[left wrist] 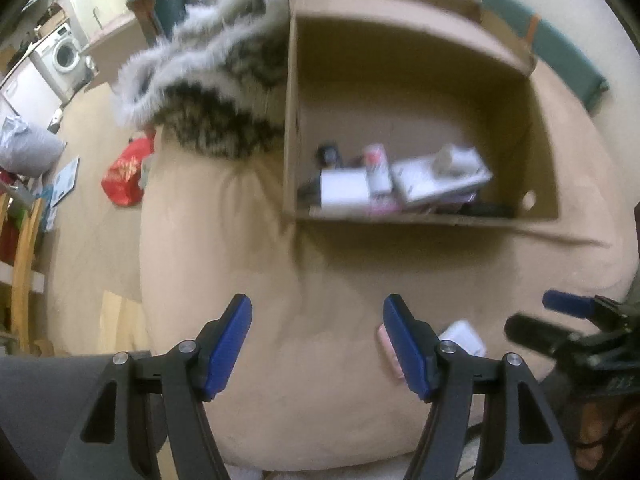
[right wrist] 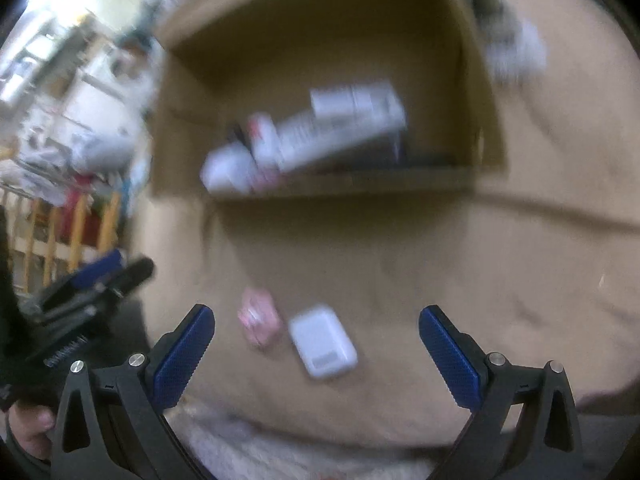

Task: Organize rigid objects
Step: 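Grasp the white earbud case with the right tool while the left tool grasps the pink cat item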

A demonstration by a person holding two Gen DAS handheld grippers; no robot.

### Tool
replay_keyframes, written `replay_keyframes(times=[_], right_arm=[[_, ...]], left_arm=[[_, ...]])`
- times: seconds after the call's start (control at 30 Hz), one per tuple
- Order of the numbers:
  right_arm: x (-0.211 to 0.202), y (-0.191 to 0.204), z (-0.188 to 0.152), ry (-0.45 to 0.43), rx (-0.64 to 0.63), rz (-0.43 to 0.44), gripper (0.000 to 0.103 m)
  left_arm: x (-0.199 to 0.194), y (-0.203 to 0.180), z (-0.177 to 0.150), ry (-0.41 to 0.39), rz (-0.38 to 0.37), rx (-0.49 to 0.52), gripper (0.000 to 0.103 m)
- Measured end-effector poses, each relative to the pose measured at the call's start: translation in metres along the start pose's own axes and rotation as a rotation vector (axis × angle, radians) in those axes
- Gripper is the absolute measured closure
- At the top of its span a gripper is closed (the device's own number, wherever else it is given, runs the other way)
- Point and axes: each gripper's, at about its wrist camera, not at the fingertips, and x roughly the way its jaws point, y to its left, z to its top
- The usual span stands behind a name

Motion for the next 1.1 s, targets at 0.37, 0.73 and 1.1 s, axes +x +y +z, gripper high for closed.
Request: replay_keyframes(times=[0.37,0.73,1.1], right_arm=[[0.074,0.031,-0.02,0.221,-0.242,-0.19,0.041],[0.063,0.0,-0.013,0.167,-0.153,-0.247,0.058],[0.065,0.005,-0.011,0.178,-0.159,-0.266,0.058]], left_arm=[[0.031,-0.007,-0.007,0.105,-0.044,-0.071,0.038],[0.073,-0.039,-0.012,0.214,-0.063,-0.082,0.038],[0.108,-0.045,-0.021,0.274,-0.059,-0.096,0.037]])
